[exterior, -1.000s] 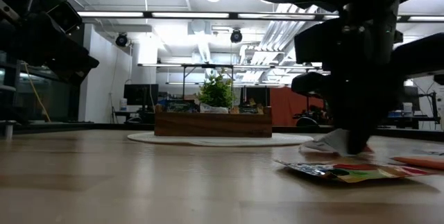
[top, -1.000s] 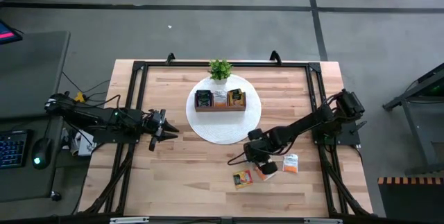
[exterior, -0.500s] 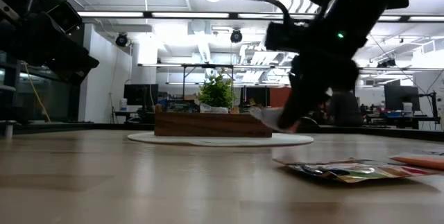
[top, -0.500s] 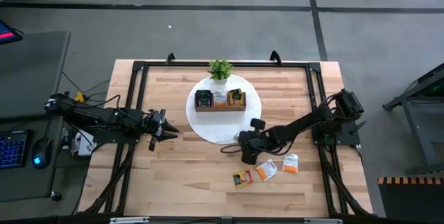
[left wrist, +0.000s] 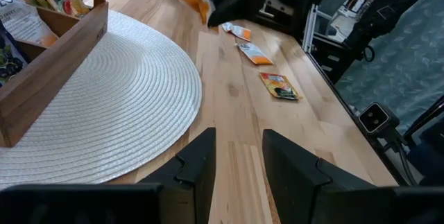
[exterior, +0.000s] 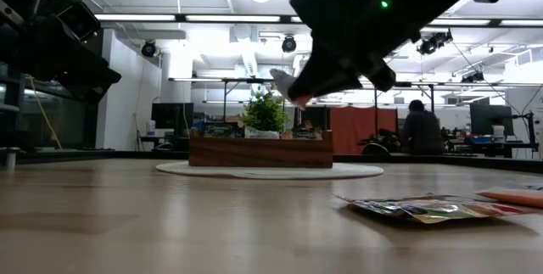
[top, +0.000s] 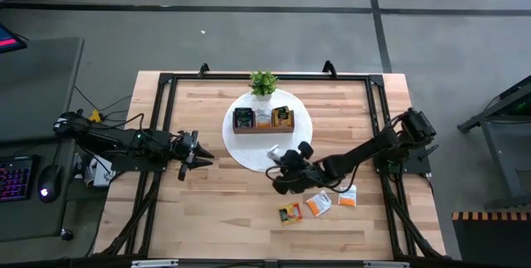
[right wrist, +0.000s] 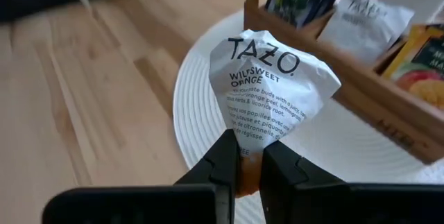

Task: Pick & Place Tea
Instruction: Put the white orange tea bag into the middle section of the wooden organizer

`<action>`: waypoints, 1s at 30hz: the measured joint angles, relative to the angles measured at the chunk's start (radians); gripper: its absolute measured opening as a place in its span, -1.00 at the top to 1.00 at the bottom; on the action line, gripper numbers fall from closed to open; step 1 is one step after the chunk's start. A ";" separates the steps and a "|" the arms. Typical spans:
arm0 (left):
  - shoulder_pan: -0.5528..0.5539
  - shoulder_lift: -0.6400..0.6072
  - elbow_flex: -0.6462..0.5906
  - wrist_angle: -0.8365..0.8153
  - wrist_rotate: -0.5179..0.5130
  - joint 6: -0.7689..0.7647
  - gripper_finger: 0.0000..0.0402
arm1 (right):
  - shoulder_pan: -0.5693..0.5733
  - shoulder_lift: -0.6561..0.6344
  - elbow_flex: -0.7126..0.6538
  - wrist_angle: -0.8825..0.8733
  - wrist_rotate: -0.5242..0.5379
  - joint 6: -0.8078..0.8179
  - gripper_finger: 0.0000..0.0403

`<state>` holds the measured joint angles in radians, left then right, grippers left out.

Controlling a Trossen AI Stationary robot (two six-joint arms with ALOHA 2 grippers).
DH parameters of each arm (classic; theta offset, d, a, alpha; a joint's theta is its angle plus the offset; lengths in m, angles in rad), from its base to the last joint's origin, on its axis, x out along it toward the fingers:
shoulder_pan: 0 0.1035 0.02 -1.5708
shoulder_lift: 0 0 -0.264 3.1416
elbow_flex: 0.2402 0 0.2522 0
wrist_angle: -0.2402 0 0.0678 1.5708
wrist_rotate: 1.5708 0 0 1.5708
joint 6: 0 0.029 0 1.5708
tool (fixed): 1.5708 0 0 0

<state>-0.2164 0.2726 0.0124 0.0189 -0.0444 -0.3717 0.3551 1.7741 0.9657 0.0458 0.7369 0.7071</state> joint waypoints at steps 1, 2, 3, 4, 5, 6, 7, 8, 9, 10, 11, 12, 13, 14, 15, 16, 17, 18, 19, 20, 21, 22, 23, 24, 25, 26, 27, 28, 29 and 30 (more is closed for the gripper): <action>0.000 0.000 0.000 0.000 0.000 0.000 0.42 | -0.003 0.000 0.000 0.016 0.009 0.000 0.85; 0.000 0.000 0.000 0.000 0.000 0.000 0.42 | -0.008 0.000 0.000 0.028 0.016 0.000 0.85; 0.000 0.000 0.000 0.000 0.000 0.000 0.42 | -0.012 0.000 0.000 0.039 0.018 0.000 0.85; 0.000 0.000 0.000 0.000 0.000 0.000 0.42 | -0.018 0.000 0.000 0.049 0.017 0.000 0.85; 0.000 0.000 0.000 0.000 0.000 0.000 0.42 | -0.023 -0.001 0.000 0.060 0.015 0.000 0.85; 0.000 0.000 0.000 0.000 0.000 0.000 0.42 | -0.028 -0.001 0.000 0.068 0.011 0.000 0.85; 0.000 0.000 0.000 0.000 0.000 0.000 0.42 | -0.032 -0.001 0.000 0.075 0.006 -0.003 0.85; 0.000 0.000 0.000 0.000 0.000 0.000 0.42 | -0.036 -0.001 0.000 0.083 -0.002 -0.007 0.85; 0.000 0.000 0.000 0.000 0.000 0.000 0.42 | -0.038 -0.001 0.000 0.088 -0.006 -0.010 0.85; 0.000 0.000 0.000 0.000 0.000 0.001 0.42 | -0.041 -0.001 0.000 0.089 -0.008 -0.012 0.85; 0.000 0.000 0.000 0.000 0.000 0.001 0.42 | -0.042 -0.002 0.000 0.092 -0.010 -0.012 0.85; 0.000 0.000 0.000 0.000 0.000 0.000 0.42 | -0.043 -0.002 0.001 0.093 -0.010 -0.011 0.85; 0.000 0.000 0.000 0.000 0.000 0.000 0.42 | -0.043 -0.002 0.001 0.094 -0.010 -0.009 0.85; 0.000 0.000 0.000 0.000 0.000 0.000 0.42 | -0.043 -0.002 0.001 0.094 -0.010 -0.008 0.85; 0.000 0.000 0.000 0.000 0.000 0.000 0.42 | -0.043 -0.002 0.001 0.094 -0.010 -0.008 0.85; 0.000 0.000 0.000 0.000 0.000 0.000 0.42 | -0.043 -0.002 0.002 0.094 -0.010 -0.008 0.85; 0.000 0.000 0.000 0.000 0.000 0.000 0.42 | -0.043 -0.002 0.002 0.094 -0.010 -0.008 0.85; 0.000 0.000 0.000 0.000 0.000 0.000 0.42 | -0.043 -0.002 0.002 0.094 -0.011 -0.008 0.85; 0.000 0.000 0.000 0.001 0.000 0.000 0.42 | -0.043 -0.002 0.002 0.094 -0.011 -0.008 0.85; 0.000 0.000 0.000 0.007 0.000 0.000 0.42 | -0.043 -0.002 0.002 0.094 -0.013 -0.008 0.85; 0.000 0.000 0.000 0.012 0.000 0.000 0.42 | -0.043 -0.002 0.002 0.094 -0.016 -0.008 0.85; 0.000 0.000 0.002 0.010 0.000 0.000 0.42 | -0.043 -0.002 0.002 0.094 -0.021 -0.008 0.85; 0.000 0.000 0.004 0.007 0.000 0.000 0.42 | -0.043 -0.002 0.002 0.094 -0.026 -0.008 0.85; 0.000 0.000 0.007 0.008 0.000 0.000 0.42 | -0.043 -0.002 0.002 0.094 -0.031 -0.008 0.85; 0.000 0.000 0.009 0.008 0.000 0.000 0.42 | -0.043 -0.002 0.002 0.094 -0.037 -0.008 0.85; 0.000 0.000 0.011 0.008 0.000 0.000 0.42 | -0.043 -0.002 0.002 0.094 -0.038 -0.008 0.85; 0.000 0.000 0.013 0.009 0.000 0.000 0.42 | -0.043 -0.002 0.002 0.094 -0.040 -0.008 0.85; 0.000 0.000 0.014 0.011 -0.001 0.000 0.42 | -0.043 -0.002 0.002 0.094 -0.040 -0.008 0.85; 0.000 0.000 0.014 0.014 -0.010 0.000 0.42 | -0.043 -0.002 0.002 0.094 -0.040 -0.008 0.85; 0.000 0.000 0.014 0.018 -0.021 0.000 0.42 | -0.043 -0.002 0.002 0.094 -0.041 -0.008 0.85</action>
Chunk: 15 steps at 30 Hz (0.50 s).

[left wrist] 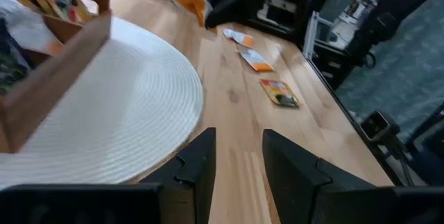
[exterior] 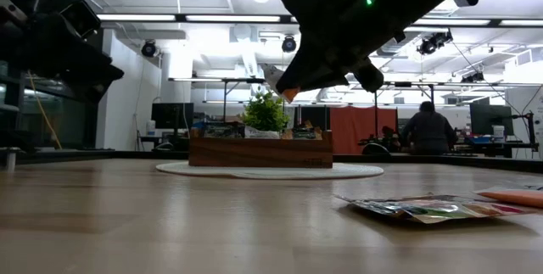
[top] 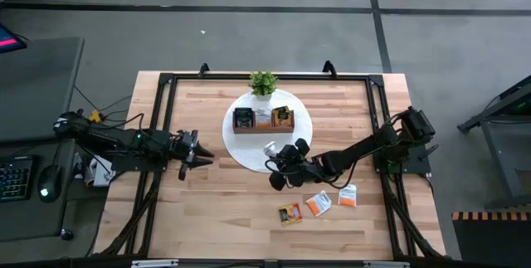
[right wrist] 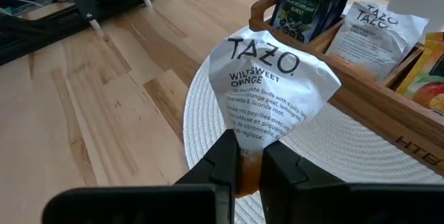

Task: Pick & Place Tea
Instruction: Put the white orange tea bag into the middle section of the wooden organizer

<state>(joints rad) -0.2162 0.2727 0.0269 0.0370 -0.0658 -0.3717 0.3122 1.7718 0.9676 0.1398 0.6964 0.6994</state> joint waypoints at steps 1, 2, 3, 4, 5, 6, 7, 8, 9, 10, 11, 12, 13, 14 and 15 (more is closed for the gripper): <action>0.000 0.000 0.000 0.005 -0.013 0.000 0.42 | 0.000 0.000 0.000 0.000 0.000 0.000 0.85; 0.000 0.000 0.001 0.011 -0.027 0.000 0.42 | 0.000 0.000 0.000 0.000 0.000 0.000 0.85; 0.000 0.000 0.001 0.021 -0.036 -0.002 0.42 | 0.000 0.000 0.000 0.000 0.000 0.000 0.85; 0.000 0.000 0.001 0.032 -0.042 -0.004 0.42 | 0.000 0.000 0.000 0.000 0.000 0.000 0.85; 0.000 0.000 0.001 0.046 -0.044 -0.004 0.42 | 0.000 0.000 0.000 0.000 0.000 0.000 0.85; 0.000 0.000 0.001 0.069 -0.049 -0.004 0.42 | 0.000 0.000 0.000 0.000 0.000 0.000 0.85; 0.000 0.000 0.002 0.090 -0.054 -0.004 0.42 | 0.000 0.000 0.000 0.000 -0.001 0.000 0.85; 0.000 0.000 0.003 0.110 -0.059 -0.004 0.42 | 0.000 0.000 0.000 0.000 -0.003 0.000 0.85; 0.000 0.000 0.007 0.120 -0.063 -0.004 0.42 | 0.000 0.000 0.000 0.000 -0.005 0.000 0.85; 0.000 0.000 0.015 0.120 -0.064 -0.004 0.42 | 0.000 0.000 0.000 0.000 -0.008 0.000 0.85; 0.000 0.000 0.026 0.115 -0.066 -0.004 0.42 | 0.000 0.000 0.000 0.000 -0.009 0.000 0.85; 0.000 0.000 0.037 0.109 -0.072 -0.004 0.42 | 0.000 0.000 0.000 0.000 -0.011 0.000 0.85; 0.000 0.000 0.050 0.104 -0.077 -0.004 0.42 | 0.000 0.000 0.000 0.000 -0.011 0.000 0.85; 0.000 0.002 0.064 0.097 -0.085 -0.004 0.42 | 0.000 0.000 0.000 0.000 -0.011 -0.001 0.85; 0.000 0.009 0.080 0.090 -0.097 -0.003 0.42 | 0.000 0.000 0.000 0.000 -0.011 -0.002 0.85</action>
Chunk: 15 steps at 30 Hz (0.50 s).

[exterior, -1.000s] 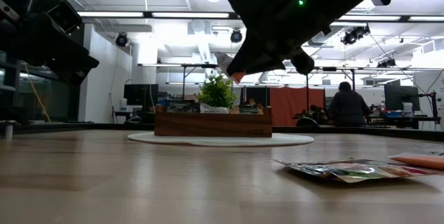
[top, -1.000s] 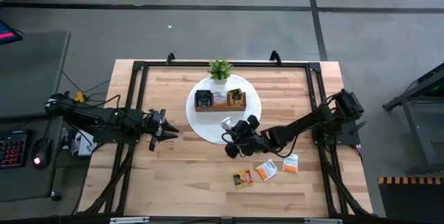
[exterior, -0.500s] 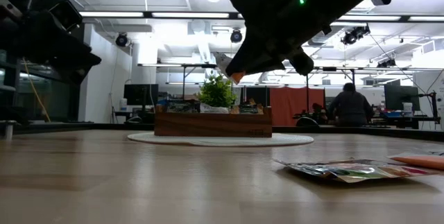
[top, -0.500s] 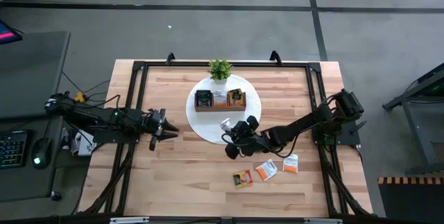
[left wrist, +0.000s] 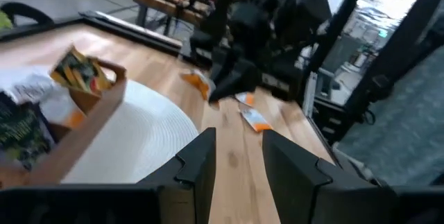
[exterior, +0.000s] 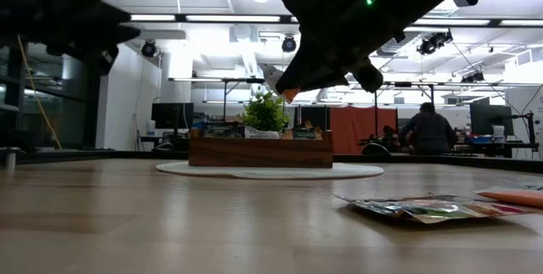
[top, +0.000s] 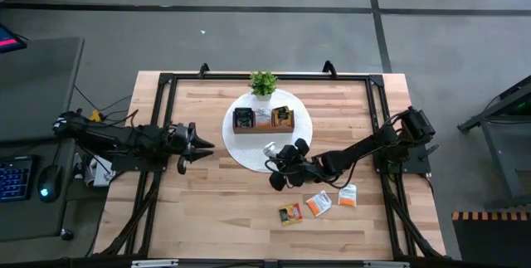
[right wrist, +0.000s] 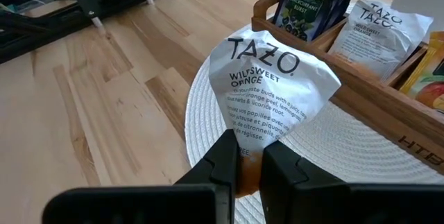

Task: Pick & Place Tea
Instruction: Put the white orange tea bag into the middle section of the wooden organizer

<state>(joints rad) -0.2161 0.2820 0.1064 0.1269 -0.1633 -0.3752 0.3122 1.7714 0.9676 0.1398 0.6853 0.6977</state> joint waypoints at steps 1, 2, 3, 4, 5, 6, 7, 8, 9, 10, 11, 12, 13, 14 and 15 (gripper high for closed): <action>0.000 0.012 0.016 -0.004 -0.009 0.001 0.42 | 0.000 0.000 0.000 0.000 0.000 -0.004 0.85; 0.000 0.026 0.033 -0.007 -0.018 0.001 0.42 | 0.000 0.000 0.000 0.000 0.000 -0.011 0.85; 0.000 0.042 0.052 -0.011 -0.026 0.001 0.42 | 0.000 0.000 0.000 0.000 -0.001 -0.019 0.85; 0.000 0.061 0.076 -0.019 -0.027 0.001 0.42 | 0.000 0.000 0.000 0.000 -0.001 -0.023 0.85; 0.000 0.082 0.104 -0.039 -0.030 0.001 0.42 | 0.000 0.000 0.000 0.000 -0.002 -0.030 0.85; 0.000 0.106 0.135 -0.068 -0.031 -0.003 0.42 | 0.000 0.000 0.002 0.000 -0.005 -0.037 0.85; 0.000 0.132 0.166 -0.107 -0.033 -0.019 0.42 | 0.000 0.000 0.007 -0.002 -0.009 -0.051 0.85; 0.000 0.160 0.198 -0.153 -0.041 -0.048 0.41 | 0.000 0.000 0.016 -0.005 -0.015 -0.071 0.85; 0.000 0.188 0.227 -0.190 -0.052 -0.082 0.41 | 0.000 0.000 0.027 -0.006 -0.020 -0.094 0.85; 0.000 0.219 0.256 -0.219 -0.053 -0.118 0.40 | 0.000 0.000 0.039 -0.007 -0.024 -0.124 0.85; 0.001 0.251 0.282 -0.231 -0.052 -0.146 0.38 | 0.000 0.000 0.052 -0.008 -0.027 -0.157 0.85; 0.001 0.281 0.309 -0.240 -0.048 -0.166 0.36 | 0.000 0.000 0.067 -0.014 -0.026 -0.188 0.85; 0.001 0.310 0.334 -0.239 -0.040 -0.183 0.33 | 0.000 0.000 0.085 -0.030 -0.023 -0.214 0.85; 0.001 0.338 0.355 -0.239 -0.029 -0.201 0.30 | 0.000 0.000 0.103 -0.050 -0.018 -0.235 0.85; 0.001 0.362 0.376 -0.244 -0.017 -0.219 0.25 | 0.000 0.000 0.120 -0.069 -0.013 -0.258 0.85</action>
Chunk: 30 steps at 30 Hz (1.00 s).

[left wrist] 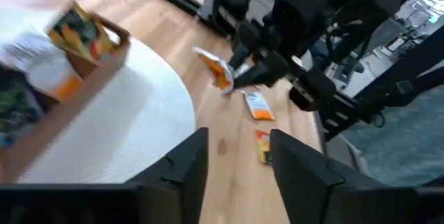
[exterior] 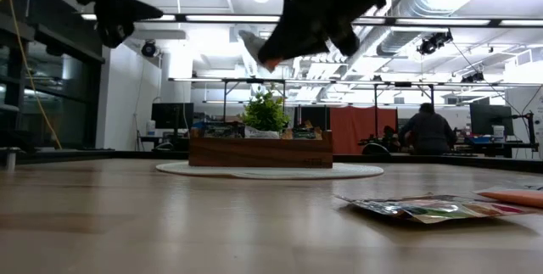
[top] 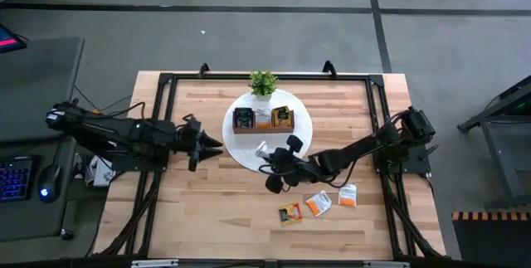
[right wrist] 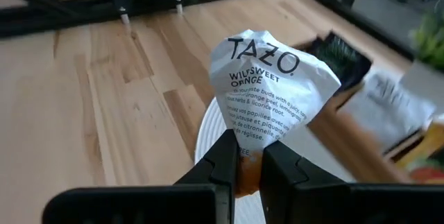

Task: Pick & Place Tea
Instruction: Put the white orange tea bag into the middle section of the wooden organizer

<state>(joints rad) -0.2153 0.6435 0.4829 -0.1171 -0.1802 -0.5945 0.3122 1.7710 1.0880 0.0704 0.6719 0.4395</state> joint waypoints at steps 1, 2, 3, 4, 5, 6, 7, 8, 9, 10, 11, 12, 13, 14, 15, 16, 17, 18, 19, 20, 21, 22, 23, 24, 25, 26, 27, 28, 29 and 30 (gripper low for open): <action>0.000 0.023 0.020 -0.007 0.014 -0.021 0.20 | 0.000 0.000 0.018 -0.021 0.002 -0.025 0.85; 0.000 0.047 0.040 -0.008 0.015 -0.045 0.14 | 0.000 0.000 0.030 -0.037 0.003 -0.054 0.85; 0.000 0.072 0.060 -0.004 0.013 -0.079 0.08 | 0.000 0.000 0.042 -0.048 0.003 -0.084 0.85; 0.000 0.095 0.076 -0.003 0.005 -0.121 0.00 | 0.000 0.000 0.050 -0.054 0.004 -0.111 0.85; 0.000 0.118 0.091 -0.008 -0.008 -0.158 -0.07 | 0.000 0.000 0.057 -0.057 0.004 -0.135 0.85; 0.000 0.139 0.106 -0.013 -0.011 -0.182 -0.14 | 0.000 0.000 0.064 -0.059 0.009 -0.156 0.85; 0.000 0.157 0.122 -0.010 -0.009 -0.197 -0.22 | 0.000 0.000 0.069 -0.059 0.021 -0.172 0.85; 0.000 0.174 0.139 -0.001 0.001 -0.210 -0.28 | 0.000 0.000 0.072 -0.060 0.041 -0.185 0.85; 0.000 0.192 0.155 0.010 0.014 -0.222 -0.33 | 0.000 0.000 0.072 -0.058 0.067 -0.196 0.85; 0.000 0.212 0.174 0.015 0.019 -0.225 -0.38 | 0.000 0.000 0.073 -0.057 0.094 -0.208 0.85; 0.000 0.234 0.193 0.016 0.020 -0.227 -0.41 | 0.000 0.000 0.072 -0.054 0.120 -0.220 0.85; 0.000 0.256 0.210 0.014 0.020 -0.227 -0.43 | 0.000 0.000 0.072 -0.049 0.141 -0.234 0.85; 0.000 0.278 0.226 0.006 0.020 -0.227 -0.45 | 0.000 0.000 0.072 -0.043 0.154 -0.245 0.85; 0.001 0.299 0.245 0.005 0.019 -0.230 -0.46 | 0.000 0.000 0.072 -0.038 0.156 -0.260 0.85; 0.006 0.317 0.264 0.007 0.018 -0.230 -0.46 | -0.001 0.000 0.072 -0.036 0.152 -0.277 0.85; 0.016 0.333 0.282 0.009 0.019 -0.230 -0.46 | -0.001 0.000 0.072 -0.033 0.148 -0.295 0.85; 0.032 0.352 0.299 0.012 0.028 -0.234 -0.46 | -0.001 0.000 0.072 -0.029 0.148 -0.314 0.85; 0.047 0.374 0.315 0.015 0.044 -0.243 -0.46 | 0.001 0.000 0.072 -0.023 0.149 -0.334 0.85; 0.064 0.394 0.328 0.014 0.058 -0.250 -0.46 | 0.003 0.000 0.072 -0.014 0.148 -0.354 0.85; 0.083 0.414 0.338 0.008 0.078 -0.251 -0.46 | 0.003 0.000 0.072 -0.006 0.147 -0.371 0.85; 0.102 0.434 0.351 0.002 0.101 -0.253 -0.46 | 0.004 0.000 0.072 -0.001 0.141 -0.381 0.85; 0.120 0.454 0.365 0.005 0.129 -0.253 -0.46 | 0.004 0.000 0.072 0.002 0.135 -0.390 0.85; 0.135 0.474 0.377 0.012 0.161 -0.253 -0.46 | 0.004 0.000 0.072 0.003 0.130 -0.393 0.85; 0.150 0.491 0.387 0.013 0.196 -0.254 -0.46 | 0.004 0.000 0.072 0.004 0.128 -0.395 0.85; 0.163 0.506 0.393 0.008 0.229 -0.258 -0.46 | 0.004 0.000 0.072 0.005 0.128 -0.396 0.85; 0.173 0.520 0.399 0.003 0.258 -0.269 -0.46 | 0.004 0.000 0.072 0.006 0.127 -0.396 0.85; 0.181 0.534 0.405 0.003 0.286 -0.276 -0.46 | 0.004 0.000 0.072 0.006 0.126 -0.396 0.85; 0.189 0.553 0.414 0.007 0.313 -0.282 -0.46 | 0.004 0.000 0.072 0.006 0.125 -0.396 0.85; 0.196 0.572 0.421 0.009 0.336 -0.287 -0.46 | 0.004 0.000 0.072 0.006 0.124 -0.396 0.85; 0.202 0.586 0.424 0.007 0.357 -0.295 -0.46 | 0.004 0.000 0.072 0.006 0.120 -0.397 0.85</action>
<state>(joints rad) -0.0138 1.2294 0.9068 -0.1100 0.1771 -0.8894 0.3164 1.7706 1.1603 0.0765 0.7916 0.0429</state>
